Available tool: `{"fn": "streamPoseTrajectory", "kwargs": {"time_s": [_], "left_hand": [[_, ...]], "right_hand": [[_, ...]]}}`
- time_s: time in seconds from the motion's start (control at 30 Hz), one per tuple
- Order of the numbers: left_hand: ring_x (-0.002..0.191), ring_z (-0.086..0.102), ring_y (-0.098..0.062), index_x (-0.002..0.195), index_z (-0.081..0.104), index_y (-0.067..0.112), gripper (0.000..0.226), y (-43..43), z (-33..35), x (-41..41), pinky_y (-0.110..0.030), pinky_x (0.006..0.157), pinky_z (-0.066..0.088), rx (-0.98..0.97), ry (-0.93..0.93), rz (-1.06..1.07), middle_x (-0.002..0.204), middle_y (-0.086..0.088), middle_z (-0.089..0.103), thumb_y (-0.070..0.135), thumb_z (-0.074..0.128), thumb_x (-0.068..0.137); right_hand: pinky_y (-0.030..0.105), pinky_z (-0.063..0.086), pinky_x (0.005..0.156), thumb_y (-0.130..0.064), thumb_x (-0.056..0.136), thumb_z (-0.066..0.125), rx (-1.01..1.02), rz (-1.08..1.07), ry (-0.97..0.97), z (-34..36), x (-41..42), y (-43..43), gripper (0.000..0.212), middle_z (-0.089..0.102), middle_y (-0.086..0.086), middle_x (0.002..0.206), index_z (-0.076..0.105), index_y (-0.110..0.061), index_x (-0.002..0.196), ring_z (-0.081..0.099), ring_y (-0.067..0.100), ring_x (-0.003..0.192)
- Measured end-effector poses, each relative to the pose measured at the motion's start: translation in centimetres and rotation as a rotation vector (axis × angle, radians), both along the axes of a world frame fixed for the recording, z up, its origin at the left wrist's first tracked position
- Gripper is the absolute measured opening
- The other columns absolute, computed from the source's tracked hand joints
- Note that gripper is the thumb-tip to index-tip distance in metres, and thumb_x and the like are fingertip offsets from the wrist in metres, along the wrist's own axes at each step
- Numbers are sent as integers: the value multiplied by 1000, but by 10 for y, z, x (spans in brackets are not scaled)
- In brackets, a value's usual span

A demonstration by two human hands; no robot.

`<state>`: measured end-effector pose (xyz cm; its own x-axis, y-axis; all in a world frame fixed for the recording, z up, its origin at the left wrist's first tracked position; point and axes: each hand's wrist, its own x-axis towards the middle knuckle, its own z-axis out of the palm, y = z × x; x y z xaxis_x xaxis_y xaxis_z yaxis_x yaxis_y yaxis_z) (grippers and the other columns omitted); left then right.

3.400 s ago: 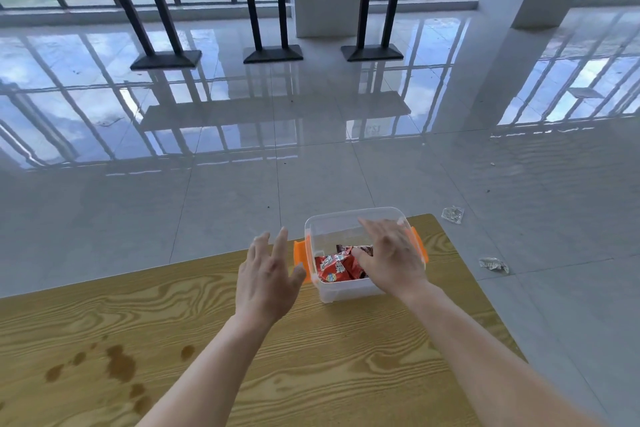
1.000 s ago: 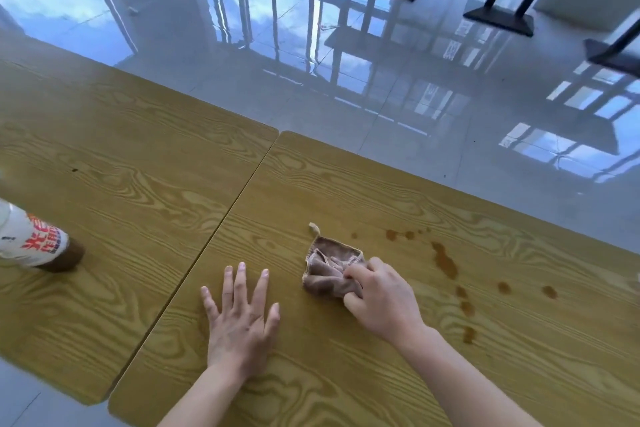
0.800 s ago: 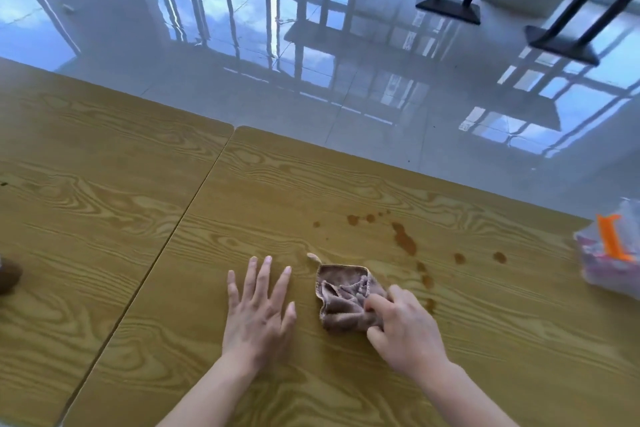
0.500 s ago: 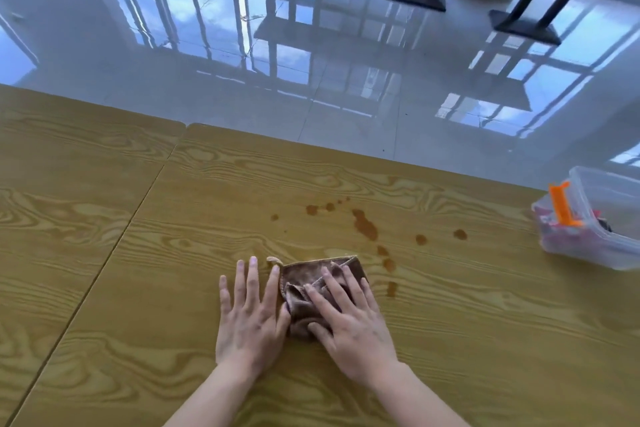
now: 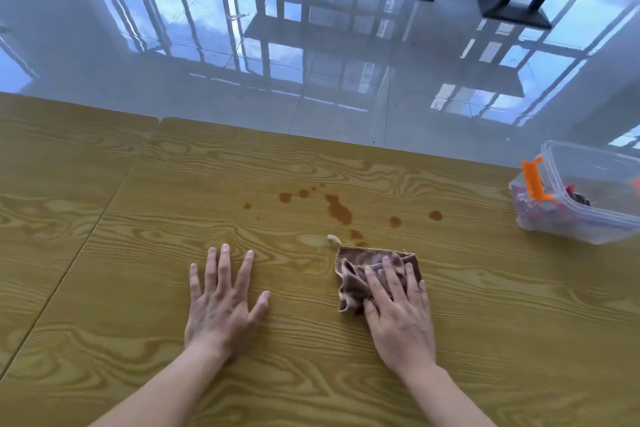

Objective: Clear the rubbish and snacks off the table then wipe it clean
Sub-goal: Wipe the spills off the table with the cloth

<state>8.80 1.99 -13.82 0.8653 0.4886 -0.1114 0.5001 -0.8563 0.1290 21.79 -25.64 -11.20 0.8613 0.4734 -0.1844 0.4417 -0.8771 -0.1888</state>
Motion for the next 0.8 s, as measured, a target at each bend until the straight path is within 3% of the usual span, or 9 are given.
{"fn": "streamPoseTrajectory", "kwargs": {"time_s": [0.17, 0.27, 0.33, 0.43, 0.47, 0.53, 0.63, 0.7, 0.8], "left_hand": [[152, -2, -29, 155, 19, 30, 81, -1, 1, 0, -56, 121, 1, -4, -25, 18, 164, -14, 9, 71, 25, 85], [151, 4, -29, 154, 25, 31, 80, 0, -1, 0, -55, 121, 4, -9, -55, 24, 163, -13, 15, 71, 29, 84], [151, 5, -28, 153, 27, 31, 80, 0, -2, 0, -54, 121, 4, -2, -58, 25, 163, -13, 16, 71, 30, 84], [151, 5, -27, 153, 28, 32, 80, 0, -2, 0, -53, 121, 4, 2, -61, 35, 163, -12, 16, 70, 31, 83], [151, 5, -27, 153, 28, 31, 80, -1, -2, 0, -53, 122, 4, -4, -64, 32, 163, -12, 16, 70, 32, 83], [151, 6, -27, 152, 30, 31, 80, -1, -1, 0, -54, 121, 5, -13, -84, 36, 163, -12, 17, 69, 33, 83], [151, 6, -27, 152, 30, 31, 80, -1, -2, 1, -54, 122, 5, -9, -76, 37, 163, -12, 17, 70, 32, 83], [151, 7, -28, 152, 31, 30, 79, 0, -2, 0, -54, 121, 6, -1, -77, 29, 162, -13, 18, 70, 32, 83], [151, 8, -29, 151, 31, 30, 79, 0, -3, 0, -55, 121, 7, 5, -75, 24, 162, -13, 19, 70, 32, 84]], "right_hand": [[44, 12, 120, -48, 95, 42, 7, 360, -58, -4, -4, -51, 60, 18, -10, 164, 27, -39, 153, 9, 23, 152], [44, 6, 122, -55, 90, 29, -87, 142, -34, 1, 36, -54, 68, 6, -6, 166, 19, -39, 155, -2, 21, 153], [53, -5, 121, -62, 84, 24, -68, -80, 52, 5, 62, -27, 70, -7, -6, 166, 6, -53, 151, -10, 26, 151], [62, -18, 112, -79, 85, 18, -90, -69, 74, 6, 61, 11, 66, -16, -13, 161, 0, -61, 146, -19, 37, 148], [66, -15, 113, -79, 87, 17, -110, 13, 21, 3, 46, 13, 65, -15, -11, 163, 4, -59, 147, -18, 38, 148], [71, 5, 114, -72, 94, 25, -71, 222, -57, -4, 9, 1, 57, 1, -9, 166, 17, -56, 149, -6, 39, 150], [67, 21, 112, -66, 96, 38, -6, 415, -103, -11, -7, -37, 52, 21, -13, 163, 29, -55, 146, 10, 35, 151], [65, 12, 116, -71, 96, 27, -98, 328, -114, -8, 18, -46, 52, 15, -15, 164, 18, -61, 146, 1, 31, 152], [62, -4, 118, -76, 91, 7, -126, 33, -18, -1, 64, -20, 55, -5, -20, 164, -1, -66, 144, -16, 29, 150]]}}
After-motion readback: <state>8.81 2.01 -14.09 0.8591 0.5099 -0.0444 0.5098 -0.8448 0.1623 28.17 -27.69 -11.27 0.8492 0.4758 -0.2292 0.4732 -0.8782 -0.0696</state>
